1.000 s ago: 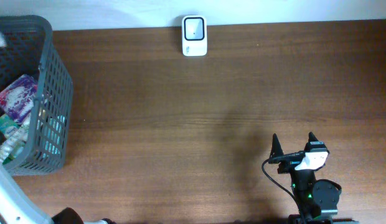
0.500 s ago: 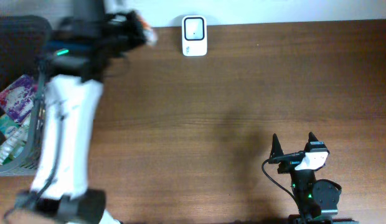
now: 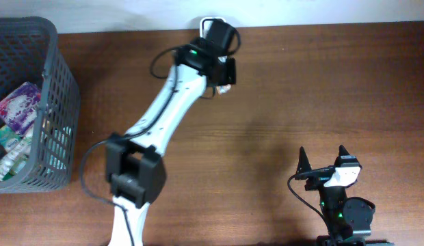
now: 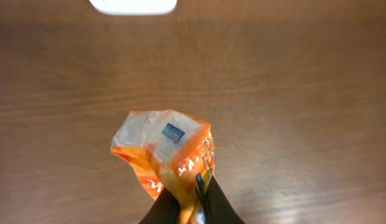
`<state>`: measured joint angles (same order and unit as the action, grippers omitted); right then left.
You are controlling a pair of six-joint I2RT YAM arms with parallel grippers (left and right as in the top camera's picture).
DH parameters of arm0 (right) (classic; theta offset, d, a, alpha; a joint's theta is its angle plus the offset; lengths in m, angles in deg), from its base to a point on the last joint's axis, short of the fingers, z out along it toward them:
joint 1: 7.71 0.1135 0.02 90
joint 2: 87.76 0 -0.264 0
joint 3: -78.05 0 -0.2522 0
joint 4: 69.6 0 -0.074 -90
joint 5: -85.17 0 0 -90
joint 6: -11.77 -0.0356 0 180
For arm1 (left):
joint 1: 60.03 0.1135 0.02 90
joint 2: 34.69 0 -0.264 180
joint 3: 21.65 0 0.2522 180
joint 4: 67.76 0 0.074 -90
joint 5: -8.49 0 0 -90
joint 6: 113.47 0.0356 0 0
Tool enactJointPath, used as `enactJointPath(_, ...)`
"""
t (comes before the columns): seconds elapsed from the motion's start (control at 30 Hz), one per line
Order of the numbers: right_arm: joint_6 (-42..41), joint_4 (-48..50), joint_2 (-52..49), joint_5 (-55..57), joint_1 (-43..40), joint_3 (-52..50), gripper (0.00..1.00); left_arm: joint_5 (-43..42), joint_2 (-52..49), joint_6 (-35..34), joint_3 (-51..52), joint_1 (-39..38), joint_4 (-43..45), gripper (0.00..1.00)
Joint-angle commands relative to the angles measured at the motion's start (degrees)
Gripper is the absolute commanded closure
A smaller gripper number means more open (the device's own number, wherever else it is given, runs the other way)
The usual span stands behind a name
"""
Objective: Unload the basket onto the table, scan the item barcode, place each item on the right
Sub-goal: 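Carry the orange pack to the table in front of the scanner and release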
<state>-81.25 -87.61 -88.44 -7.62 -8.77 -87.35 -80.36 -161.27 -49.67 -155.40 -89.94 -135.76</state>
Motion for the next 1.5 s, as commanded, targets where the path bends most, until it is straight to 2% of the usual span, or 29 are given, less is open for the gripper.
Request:
enactJointPath(0.0,-0.4,0.0,0.3,0.3,0.3,-0.5,0.01,3.7,-6.3,0.6,0.3,-1.8,1.3,0.89)
enactJointPath(0.07,-0.4,0.0,0.3,0.3,0.3,-0.5,0.01,3.6,-8.4,0.6,0.3,-2.3,1.8,0.83)
enactJointPath(0.13,-0.4,0.0,0.3,0.3,0.3,-0.5,0.01,3.6,-8.5,0.9,0.3,-2.6,1.7,0.56)
enactJointPath(0.17,-0.4,0.0,0.3,0.3,0.3,-0.5,0.01,3.6,-8.3,2.0,0.2,-2.7,1.7,0.49)
enactJointPath(0.33,-0.4,0.0,0.3,0.3,0.3,-0.5,0.01,-1.1,-6.7,6.8,-4.5,-2.6,-1.1,0.48)
enactJointPath(0.6,-0.4,0.0,0.3,0.3,0.3,-0.5,0.01,-1.1,-0.9,6.8,-12.8,-1.9,-4.4,0.54)
enactJointPath(0.63,-0.4,0.0,0.3,0.3,0.3,-0.5,0.01,-0.1,-0.4,6.8,-12.8,-1.8,-4.5,0.58)
enactJointPath(0.7,-0.4,0.0,0.3,0.3,0.3,-0.5,0.01,3.1,-0.3,6.7,-12.8,-1.5,-5.2,0.78)
enactJointPath(0.73,-0.4,0.0,0.3,0.3,0.3,-0.5,0.01,6.2,-0.5,5.9,-12.4,-1.2,-6.2,0.93)
enactJointPath(0.77,-0.4,0.0,0.3,0.3,0.3,-0.5,0.01,7.8,-0.7,4.6,-11.8,-0.9,-6.7,0.98)
enactJointPath(0.83,-0.4,0.0,0.3,0.3,0.3,-0.5,0.01,9.7,-1.2,0.7,-9.6,-0.4,-7.6,0.99)
enactJointPath(1.0,-0.4,0.0,0.3,0.3,0.3,-0.5,0.01,9.6,-6.3,-3.0,-6.3,0.2,-7.4,1.00)
enactJointPath(1.27,-0.4,0.0,0.3,0.3,0.3,-0.5,0.01,6.6,-13.7,-3.1,-6.3,0.3,-5.6,0.97)
enactJointPath(1.47,-0.4,0.0,0.3,0.3,0.3,-0.5,0.01,4.5,-15.1,-3.0,-6.3,0.2,-2.2,0.96)
